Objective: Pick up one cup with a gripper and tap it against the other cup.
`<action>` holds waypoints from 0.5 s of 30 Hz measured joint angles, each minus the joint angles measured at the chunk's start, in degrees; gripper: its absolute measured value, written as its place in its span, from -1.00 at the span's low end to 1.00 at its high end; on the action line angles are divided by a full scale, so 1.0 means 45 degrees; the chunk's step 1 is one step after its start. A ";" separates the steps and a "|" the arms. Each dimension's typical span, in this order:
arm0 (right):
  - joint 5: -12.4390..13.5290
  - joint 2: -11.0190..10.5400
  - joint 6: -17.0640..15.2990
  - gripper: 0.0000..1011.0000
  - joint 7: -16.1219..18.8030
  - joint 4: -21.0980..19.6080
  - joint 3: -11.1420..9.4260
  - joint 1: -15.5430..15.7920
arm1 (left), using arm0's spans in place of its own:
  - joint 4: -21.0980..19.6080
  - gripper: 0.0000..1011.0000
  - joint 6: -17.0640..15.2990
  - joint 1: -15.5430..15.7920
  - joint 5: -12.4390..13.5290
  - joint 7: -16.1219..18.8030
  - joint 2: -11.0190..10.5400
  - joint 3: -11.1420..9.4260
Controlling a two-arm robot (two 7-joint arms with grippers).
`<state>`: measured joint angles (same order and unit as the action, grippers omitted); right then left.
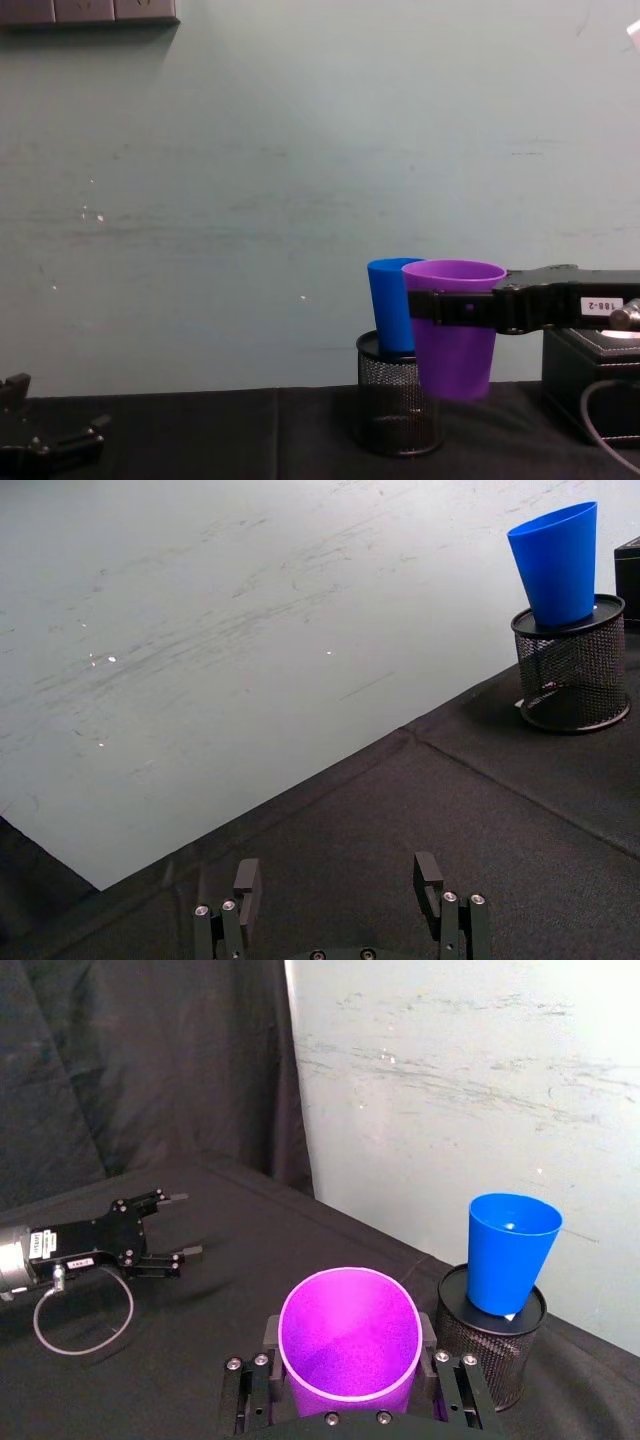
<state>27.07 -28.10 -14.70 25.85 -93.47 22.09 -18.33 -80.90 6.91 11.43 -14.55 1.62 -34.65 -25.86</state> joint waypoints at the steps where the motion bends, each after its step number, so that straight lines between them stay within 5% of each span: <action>1: 0.0000 0.0000 0.0001 0.45 0.0000 0.0000 0.0000 0.0000 | 0.0000 0.98 0.0000 0.0000 0.0000 0.0000 0.0000 0.0000; 15: -0.0005 -0.0001 0.0002 0.45 0.0002 0.0000 -0.0001 0.0001 | 0.0000 0.98 -0.0001 -0.0001 0.0001 0.0000 0.0000 0.0000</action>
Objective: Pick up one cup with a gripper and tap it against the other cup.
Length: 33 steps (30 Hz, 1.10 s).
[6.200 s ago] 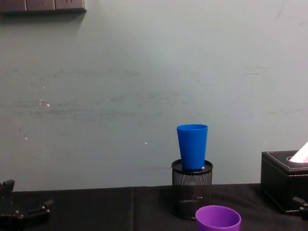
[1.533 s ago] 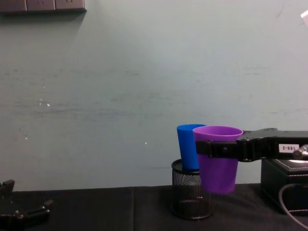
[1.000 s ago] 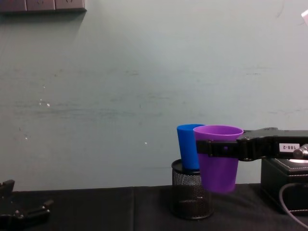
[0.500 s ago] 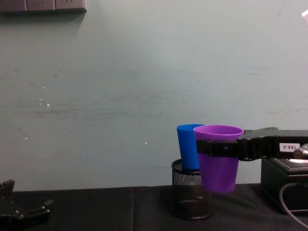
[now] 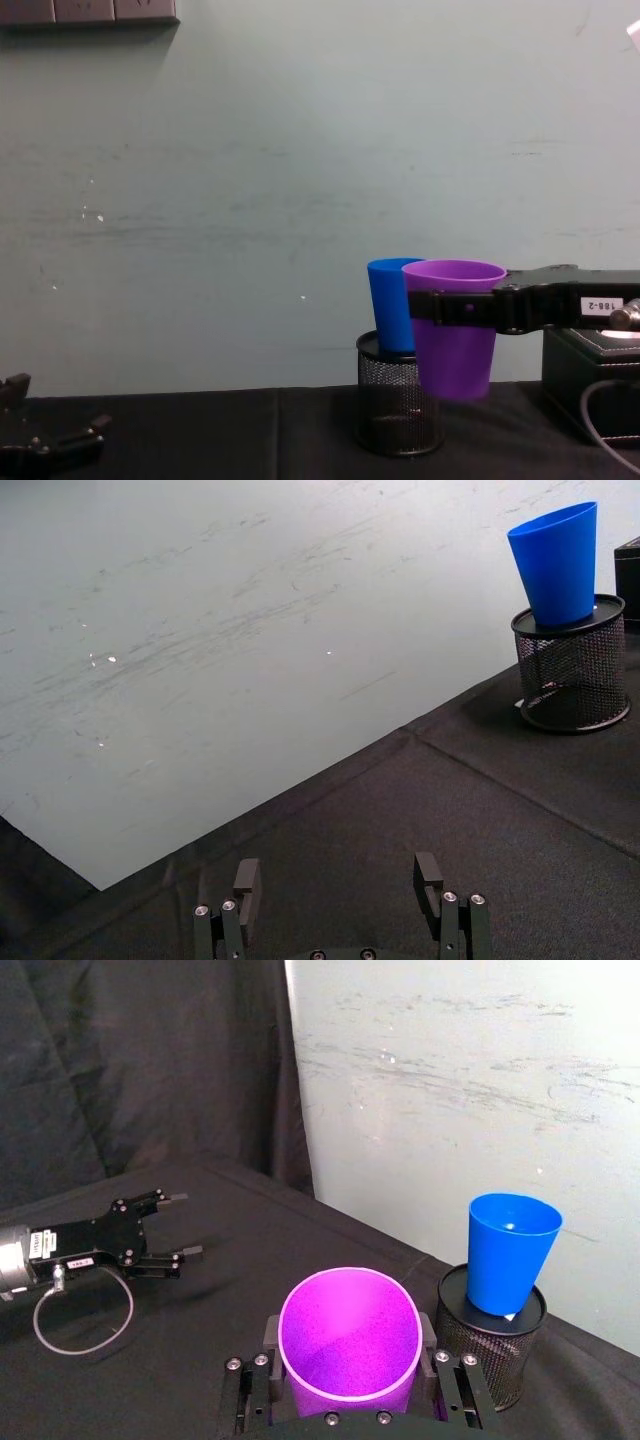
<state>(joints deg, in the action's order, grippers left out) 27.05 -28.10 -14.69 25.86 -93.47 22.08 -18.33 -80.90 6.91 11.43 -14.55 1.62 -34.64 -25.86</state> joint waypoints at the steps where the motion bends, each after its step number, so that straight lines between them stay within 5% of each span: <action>1: 0.0000 0.0001 0.0000 0.45 0.0000 0.0000 0.0000 0.0000 | 0.0000 0.98 0.0001 0.0000 0.0000 0.0000 0.0000 0.0000; 33: 0.0000 0.0000 0.0000 0.45 0.0000 0.0001 0.0000 0.0000 | 0.0000 0.98 0.0000 0.0000 -0.0001 -0.0001 0.0000 0.0000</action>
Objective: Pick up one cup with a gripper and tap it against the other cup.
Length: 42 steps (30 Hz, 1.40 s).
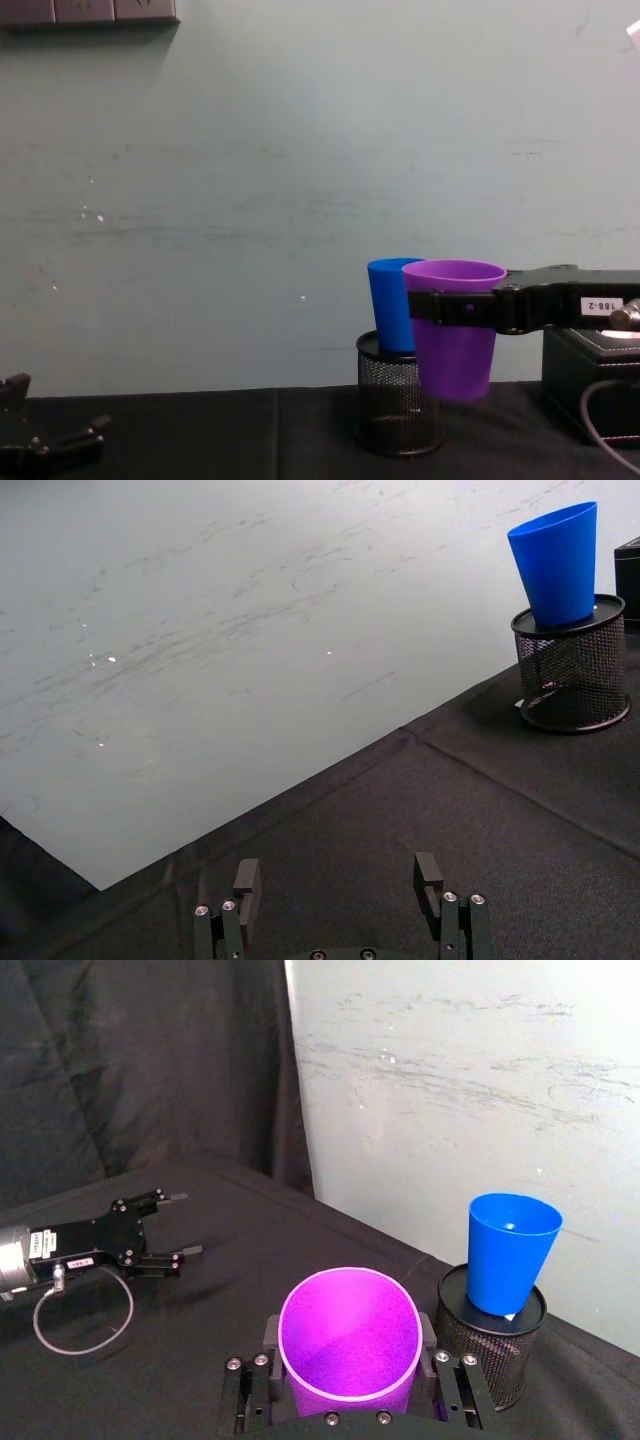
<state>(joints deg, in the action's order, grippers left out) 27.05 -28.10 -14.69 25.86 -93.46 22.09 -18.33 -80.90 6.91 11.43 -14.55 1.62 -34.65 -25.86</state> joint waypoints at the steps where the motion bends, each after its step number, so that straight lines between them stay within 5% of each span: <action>1: 0.0000 0.0000 0.0000 0.45 0.0000 -0.0001 0.0000 0.0000 | 0.0000 0.98 0.0000 0.0000 0.0001 0.0000 0.0000 -0.0001; 22: -0.0098 0.0088 0.0460 0.45 -0.0031 0.0453 0.0256 -0.0122 | 0.0000 0.98 0.0000 0.0000 0.0000 0.0000 0.0000 0.0000; 32: -0.0634 0.0994 0.1900 0.45 -0.0194 0.2587 0.0601 -0.0940 | 0.0000 0.98 0.0000 0.0000 0.0001 0.0000 0.0000 0.0000; 42: -0.0863 0.1846 0.2563 0.45 0.0001 0.4420 0.0724 -0.1790 | 0.0000 0.98 0.0000 0.0000 0.0001 0.0000 0.0000 0.0000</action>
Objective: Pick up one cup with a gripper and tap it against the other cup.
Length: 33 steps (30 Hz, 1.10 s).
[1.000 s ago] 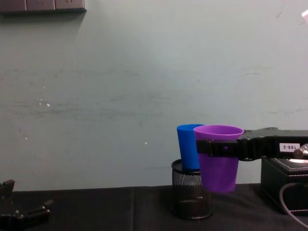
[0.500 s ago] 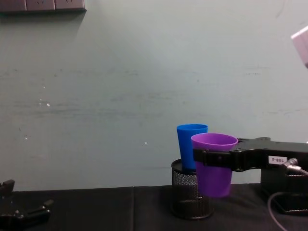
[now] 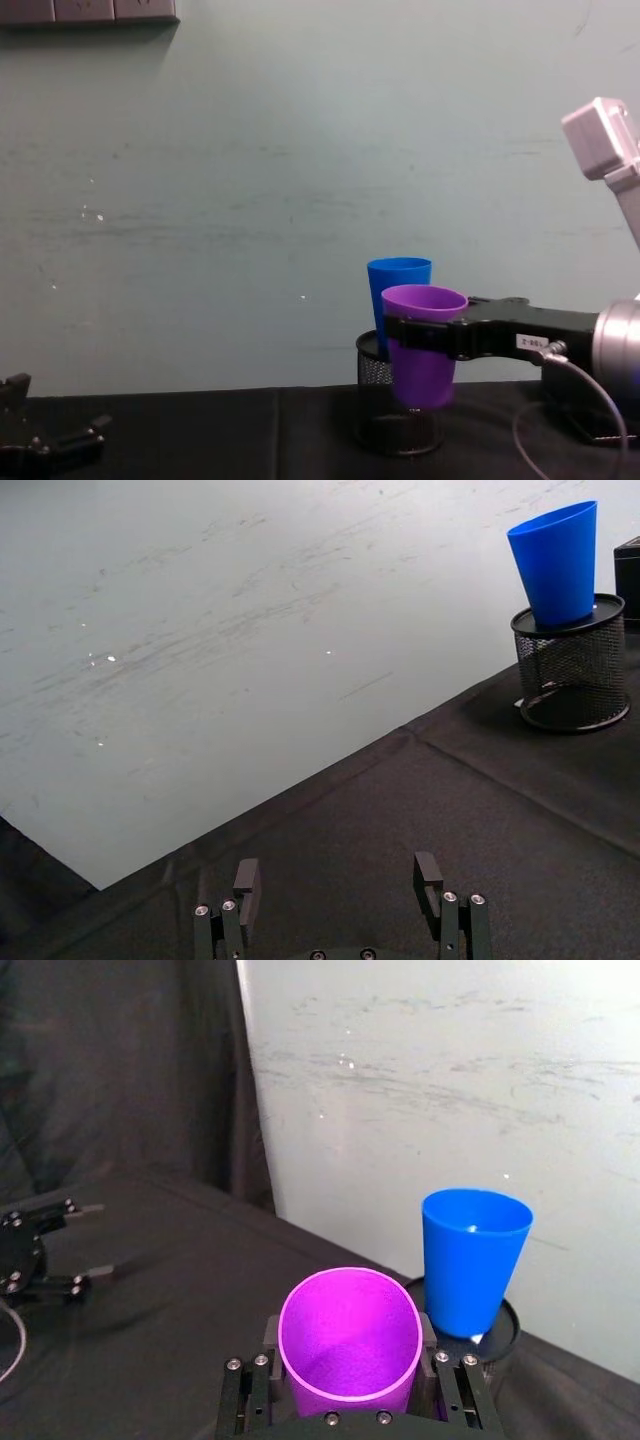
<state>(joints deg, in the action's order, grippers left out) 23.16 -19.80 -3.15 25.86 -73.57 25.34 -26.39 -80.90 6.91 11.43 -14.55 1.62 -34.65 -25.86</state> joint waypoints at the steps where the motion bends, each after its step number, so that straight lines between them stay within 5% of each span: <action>1: -0.0032 0.0132 0.0095 0.45 0.0038 0.0245 -0.0002 -0.0140 | 0.0000 0.98 0.0000 0.0000 0.0000 0.0000 0.0000 0.0000; 33: -0.0561 0.1766 0.0858 0.45 0.0399 0.4105 -0.0327 -0.2555 | 0.0000 0.98 0.0000 0.0001 0.0000 0.0000 0.0000 0.0000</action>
<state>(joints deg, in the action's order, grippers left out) 20.64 -11.85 0.71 27.66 -55.10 23.87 -37.88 -80.90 6.91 11.43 -14.55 1.62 -34.65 -25.86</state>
